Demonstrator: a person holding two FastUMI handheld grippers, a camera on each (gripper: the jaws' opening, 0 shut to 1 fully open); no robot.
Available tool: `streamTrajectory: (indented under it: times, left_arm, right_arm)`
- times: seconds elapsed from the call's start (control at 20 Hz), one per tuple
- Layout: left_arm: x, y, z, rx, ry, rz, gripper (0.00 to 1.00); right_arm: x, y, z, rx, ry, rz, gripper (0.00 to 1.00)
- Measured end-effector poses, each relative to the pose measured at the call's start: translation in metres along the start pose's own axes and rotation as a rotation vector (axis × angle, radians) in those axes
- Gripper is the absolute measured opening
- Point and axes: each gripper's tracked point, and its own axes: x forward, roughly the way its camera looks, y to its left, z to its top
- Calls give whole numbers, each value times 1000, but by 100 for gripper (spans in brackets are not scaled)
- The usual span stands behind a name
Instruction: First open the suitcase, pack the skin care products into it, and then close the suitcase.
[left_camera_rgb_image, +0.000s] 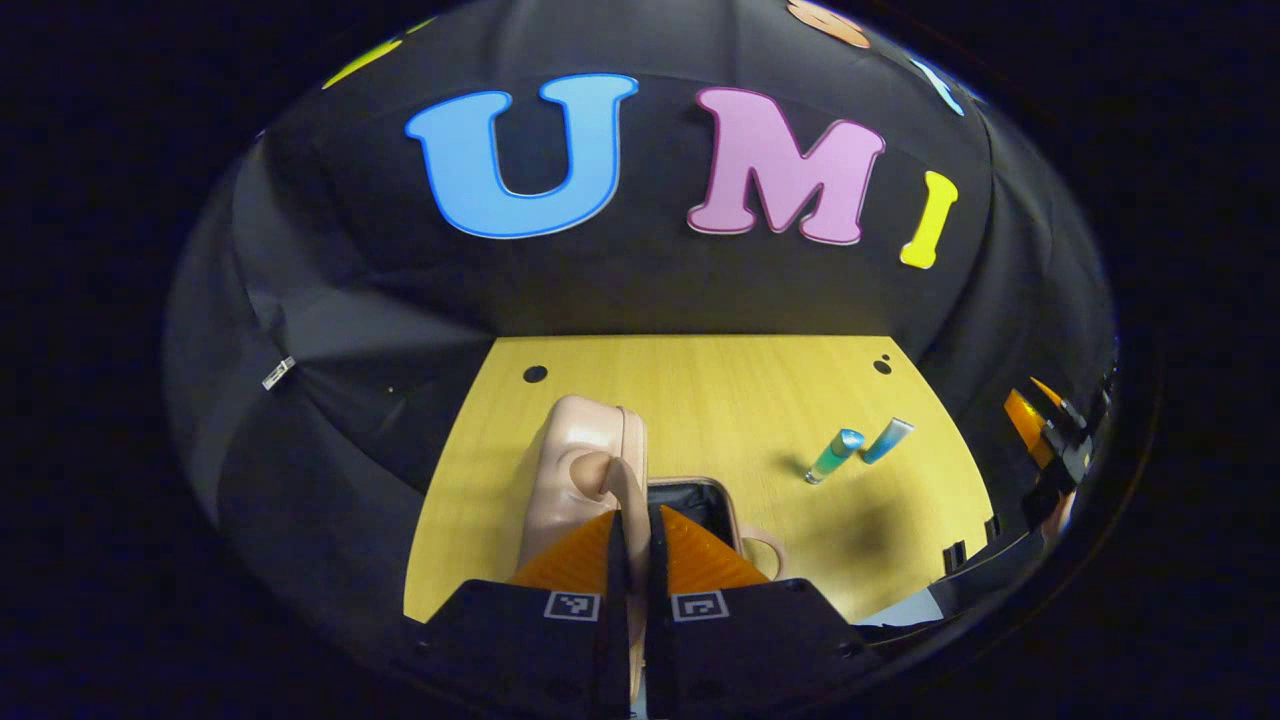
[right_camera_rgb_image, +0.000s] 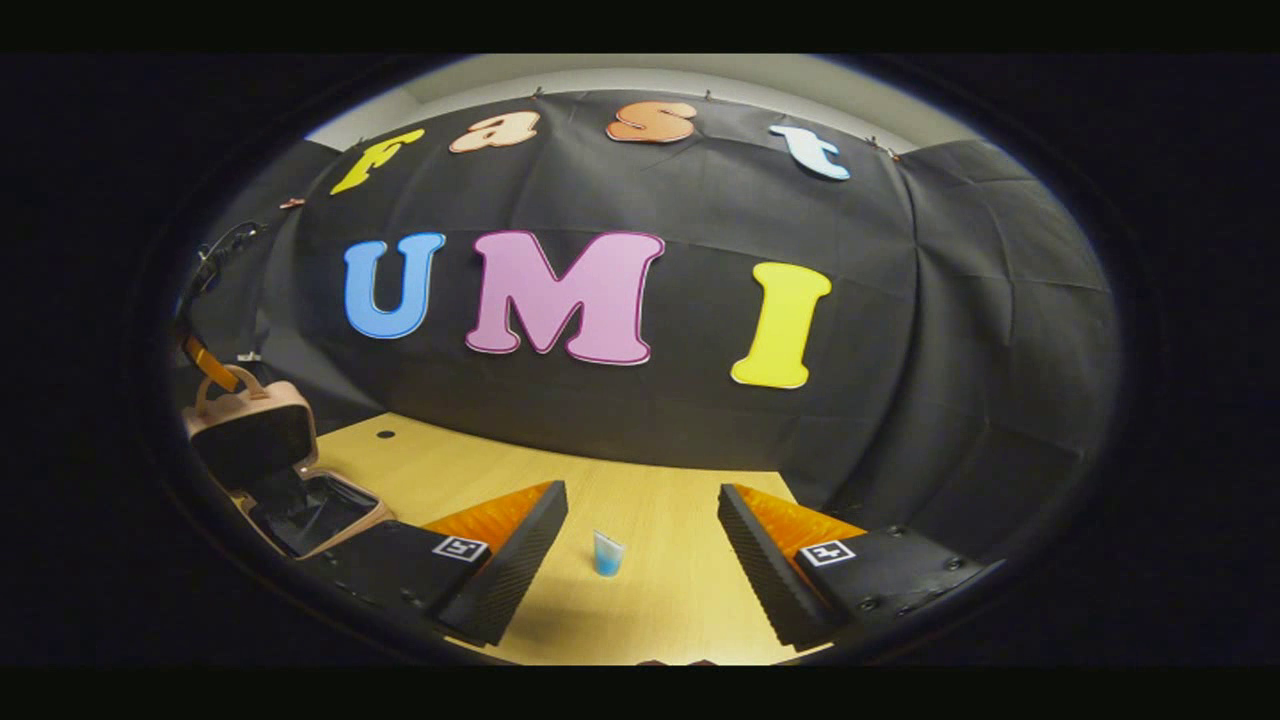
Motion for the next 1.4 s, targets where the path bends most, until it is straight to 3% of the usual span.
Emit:
streamTrajectory:
  times: [0.1,0.25,0.45,0.6,0.75,0.9,1.1,1.3,1.35,1.4]
  left_arm:
    - [-8,58,4,25,-26,36,7]
    - [-1,156,-12,64,-3,91,10]
    - [40,259,-58,-70,53,106,10]
    - [84,318,-108,-158,125,114,10]
    - [131,346,-157,-247,190,112,7]
    - [167,354,-198,-319,247,119,10]
    - [182,362,-211,-351,214,113,9]
    - [184,371,-226,-323,236,148,23]
    - [183,370,-226,-331,221,147,19]
    - [174,369,-219,-341,204,162,41]
  right_arm:
    - [-11,21,10,19,-19,-22,96]
    - [-23,48,9,-23,-3,-54,96]
    - [-35,87,11,77,10,-63,96]
    - [-46,94,0,195,65,-109,97]
    - [-62,82,-12,255,121,-181,96]
    - [-81,65,-18,245,162,-257,98]
    - [-101,61,-18,198,175,-297,98]
    - [-107,70,-26,198,191,-291,98]
    - [-107,73,-28,195,192,-286,98]
    - [-106,74,-28,190,194,-283,98]
